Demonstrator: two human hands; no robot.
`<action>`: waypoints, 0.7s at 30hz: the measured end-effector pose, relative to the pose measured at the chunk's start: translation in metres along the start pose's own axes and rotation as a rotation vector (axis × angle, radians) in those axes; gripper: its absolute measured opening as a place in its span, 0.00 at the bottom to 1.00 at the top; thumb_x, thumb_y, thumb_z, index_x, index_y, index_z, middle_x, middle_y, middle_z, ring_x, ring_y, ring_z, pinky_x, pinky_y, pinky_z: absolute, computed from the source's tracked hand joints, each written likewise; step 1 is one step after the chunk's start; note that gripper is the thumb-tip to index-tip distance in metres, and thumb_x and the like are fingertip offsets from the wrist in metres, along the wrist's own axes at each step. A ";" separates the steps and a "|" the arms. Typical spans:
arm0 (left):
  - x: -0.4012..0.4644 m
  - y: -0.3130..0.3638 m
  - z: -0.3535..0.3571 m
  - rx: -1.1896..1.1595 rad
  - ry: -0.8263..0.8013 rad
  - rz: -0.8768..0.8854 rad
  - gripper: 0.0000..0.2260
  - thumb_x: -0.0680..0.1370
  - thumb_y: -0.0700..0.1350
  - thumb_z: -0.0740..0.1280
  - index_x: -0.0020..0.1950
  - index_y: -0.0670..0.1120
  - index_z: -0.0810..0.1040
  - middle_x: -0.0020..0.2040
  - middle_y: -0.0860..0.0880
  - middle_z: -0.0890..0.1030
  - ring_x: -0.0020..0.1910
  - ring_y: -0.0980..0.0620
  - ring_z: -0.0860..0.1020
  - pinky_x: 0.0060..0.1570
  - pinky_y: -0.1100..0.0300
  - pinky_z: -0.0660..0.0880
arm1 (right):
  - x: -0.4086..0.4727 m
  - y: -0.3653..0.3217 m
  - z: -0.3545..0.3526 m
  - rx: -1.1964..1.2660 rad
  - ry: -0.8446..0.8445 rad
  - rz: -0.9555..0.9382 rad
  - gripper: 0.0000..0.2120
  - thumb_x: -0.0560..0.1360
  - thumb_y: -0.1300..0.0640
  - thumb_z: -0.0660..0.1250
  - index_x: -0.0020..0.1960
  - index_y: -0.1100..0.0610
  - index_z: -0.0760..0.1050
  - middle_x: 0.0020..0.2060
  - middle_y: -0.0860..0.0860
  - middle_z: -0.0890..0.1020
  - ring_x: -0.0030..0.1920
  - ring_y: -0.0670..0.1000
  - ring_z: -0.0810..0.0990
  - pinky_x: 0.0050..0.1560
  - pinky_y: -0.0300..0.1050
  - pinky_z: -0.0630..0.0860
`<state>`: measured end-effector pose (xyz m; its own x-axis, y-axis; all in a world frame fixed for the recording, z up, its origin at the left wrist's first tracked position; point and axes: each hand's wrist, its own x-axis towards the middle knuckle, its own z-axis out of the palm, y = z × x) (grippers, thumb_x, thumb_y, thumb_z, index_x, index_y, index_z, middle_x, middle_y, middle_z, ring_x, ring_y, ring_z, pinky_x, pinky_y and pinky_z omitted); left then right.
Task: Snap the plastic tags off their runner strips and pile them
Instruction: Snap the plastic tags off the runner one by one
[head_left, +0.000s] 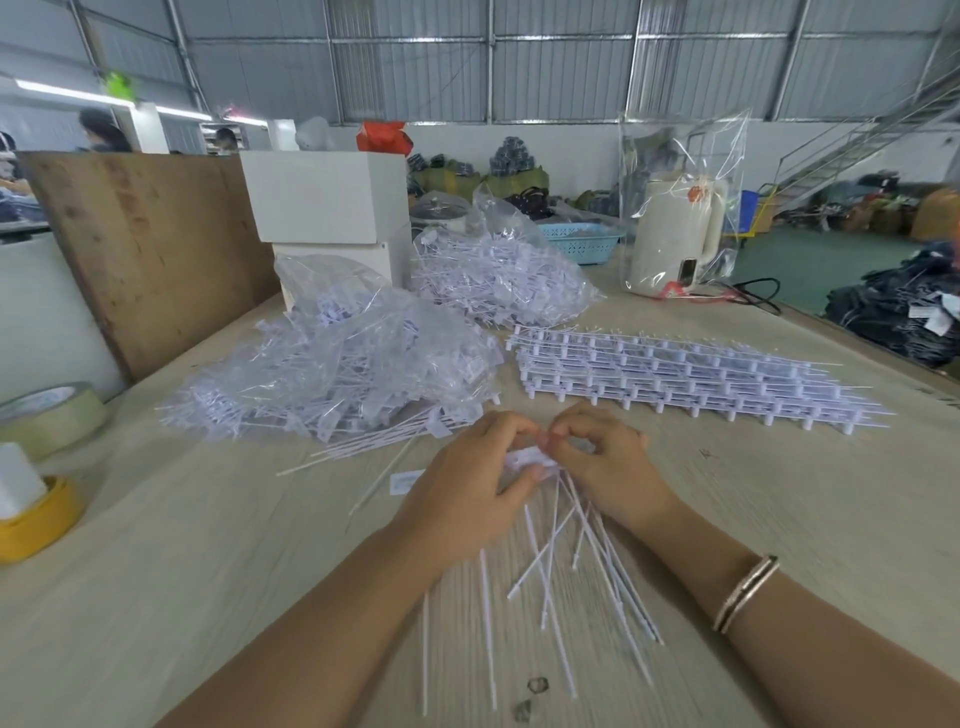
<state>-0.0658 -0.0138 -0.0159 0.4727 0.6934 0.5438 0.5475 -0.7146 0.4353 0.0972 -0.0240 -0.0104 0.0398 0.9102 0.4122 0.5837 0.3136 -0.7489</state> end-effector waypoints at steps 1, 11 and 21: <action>0.000 -0.003 -0.001 -0.018 -0.014 -0.043 0.12 0.77 0.43 0.64 0.60 0.47 0.73 0.56 0.52 0.77 0.54 0.53 0.76 0.52 0.56 0.73 | 0.001 0.003 -0.003 0.026 0.022 0.021 0.14 0.75 0.59 0.67 0.32 0.48 0.73 0.37 0.42 0.75 0.48 0.49 0.75 0.62 0.60 0.64; 0.001 -0.003 -0.001 0.104 0.048 0.016 0.05 0.75 0.43 0.67 0.50 0.46 0.76 0.46 0.54 0.78 0.46 0.54 0.75 0.42 0.58 0.70 | -0.001 0.004 -0.002 0.163 -0.186 0.009 0.09 0.73 0.51 0.69 0.35 0.51 0.78 0.32 0.49 0.79 0.34 0.49 0.73 0.42 0.38 0.67; 0.003 -0.009 -0.005 -0.251 0.024 -0.095 0.05 0.75 0.40 0.69 0.49 0.46 0.82 0.43 0.52 0.85 0.44 0.56 0.82 0.49 0.56 0.77 | -0.001 0.008 0.001 0.384 -0.140 -0.064 0.08 0.73 0.58 0.70 0.36 0.53 0.75 0.29 0.44 0.78 0.33 0.51 0.71 0.36 0.46 0.66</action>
<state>-0.0729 -0.0058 -0.0147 0.4088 0.7583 0.5078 0.3990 -0.6489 0.6479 0.1015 -0.0226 -0.0175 -0.1128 0.9055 0.4092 0.2352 0.4244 -0.8744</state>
